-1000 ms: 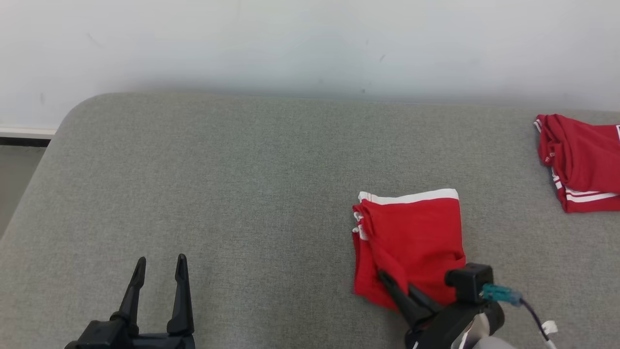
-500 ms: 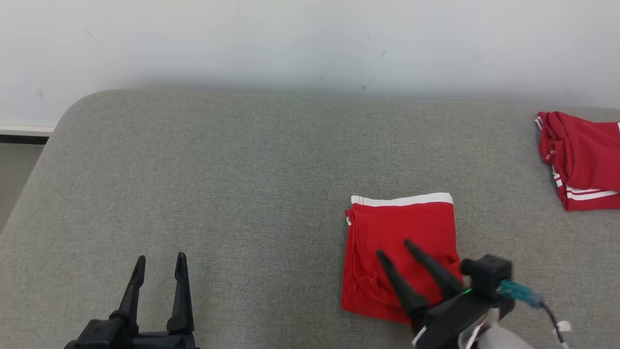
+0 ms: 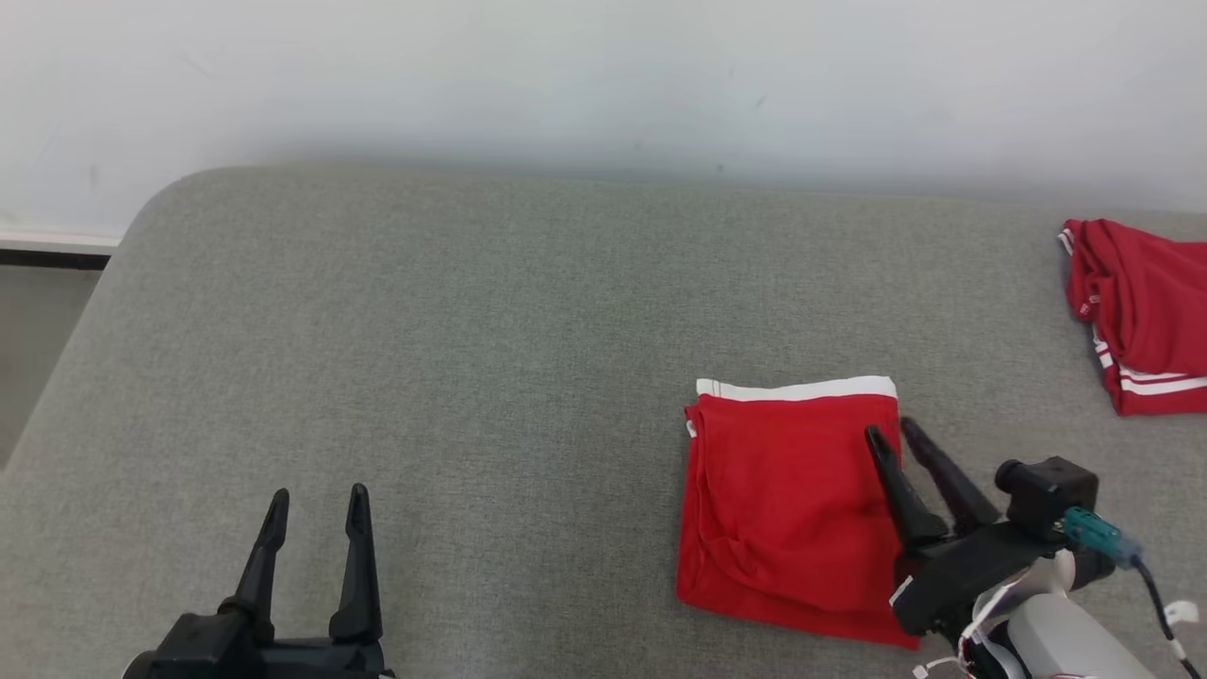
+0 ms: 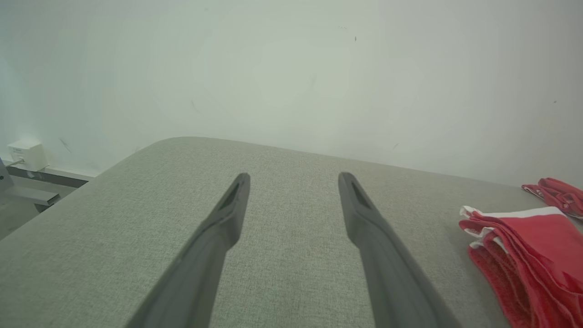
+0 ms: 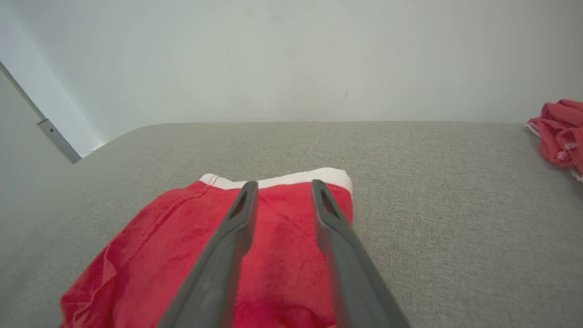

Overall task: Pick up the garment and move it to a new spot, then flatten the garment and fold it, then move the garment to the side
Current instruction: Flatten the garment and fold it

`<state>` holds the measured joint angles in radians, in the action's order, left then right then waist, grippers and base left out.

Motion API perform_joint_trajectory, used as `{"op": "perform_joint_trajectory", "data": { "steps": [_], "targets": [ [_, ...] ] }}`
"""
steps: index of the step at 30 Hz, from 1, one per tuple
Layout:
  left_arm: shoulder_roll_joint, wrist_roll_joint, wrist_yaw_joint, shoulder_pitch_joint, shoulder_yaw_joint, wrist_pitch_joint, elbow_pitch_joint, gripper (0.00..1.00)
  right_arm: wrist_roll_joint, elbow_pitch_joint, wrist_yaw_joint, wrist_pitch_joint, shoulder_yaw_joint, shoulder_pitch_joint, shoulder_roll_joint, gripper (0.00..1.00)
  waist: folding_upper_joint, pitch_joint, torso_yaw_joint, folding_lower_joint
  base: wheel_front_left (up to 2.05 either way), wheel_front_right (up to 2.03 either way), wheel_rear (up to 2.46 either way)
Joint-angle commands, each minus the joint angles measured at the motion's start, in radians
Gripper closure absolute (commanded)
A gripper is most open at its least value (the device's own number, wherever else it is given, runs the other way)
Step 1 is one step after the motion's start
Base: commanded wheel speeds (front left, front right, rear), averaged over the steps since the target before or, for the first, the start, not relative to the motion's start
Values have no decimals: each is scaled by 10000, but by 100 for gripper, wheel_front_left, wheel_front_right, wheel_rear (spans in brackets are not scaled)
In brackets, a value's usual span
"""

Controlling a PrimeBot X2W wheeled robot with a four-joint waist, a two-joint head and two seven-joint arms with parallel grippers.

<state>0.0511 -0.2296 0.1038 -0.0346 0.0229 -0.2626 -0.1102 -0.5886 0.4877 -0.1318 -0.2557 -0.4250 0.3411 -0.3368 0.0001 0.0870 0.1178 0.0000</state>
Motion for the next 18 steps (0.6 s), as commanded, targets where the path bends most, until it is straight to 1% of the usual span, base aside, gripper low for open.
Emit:
{"op": "perform_joint_trajectory", "data": {
  "steps": [1, 5, 8, 12, 16, 18],
  "targets": [
    [-12, 66, -10, -123, 19, -27, -21, 0, 243, 131, 30, -37, -57, 120, 38, 100, -1, 59, 95, 0, 0, 0, 0],
    [-10, 74, 37, -195, 77, -27, -77, 0, 963, 959, 30, -84, -359, 316, 331, 100, -1, 93, 306, 0, 0, 0, 0],
    [-10, 67, 62, -249, 148, -27, -101, 0, 1374, 1222, 30, -91, -428, 303, 668, 100, -1, 120, 472, 0, 0, 0, 0],
    [-10, 40, 82, -300, 198, -27, -122, 0, 1816, 1195, 30, -95, -499, 63, 1038, 100, -1, 172, 636, 0, 0, 0, 0],
    [-10, -2, 90, -315, 235, -27, -134, 0, 2061, 990, 30, -95, -304, -214, 1588, 100, -1, 231, 739, 0, 0, 0, 0],
    [-10, -11, 93, -312, 255, -27, -148, 0, 2176, 913, 30, -96, -439, -398, 1837, 100, -1, 238, 784, 0, 0, 0, 0]
  ]
}}
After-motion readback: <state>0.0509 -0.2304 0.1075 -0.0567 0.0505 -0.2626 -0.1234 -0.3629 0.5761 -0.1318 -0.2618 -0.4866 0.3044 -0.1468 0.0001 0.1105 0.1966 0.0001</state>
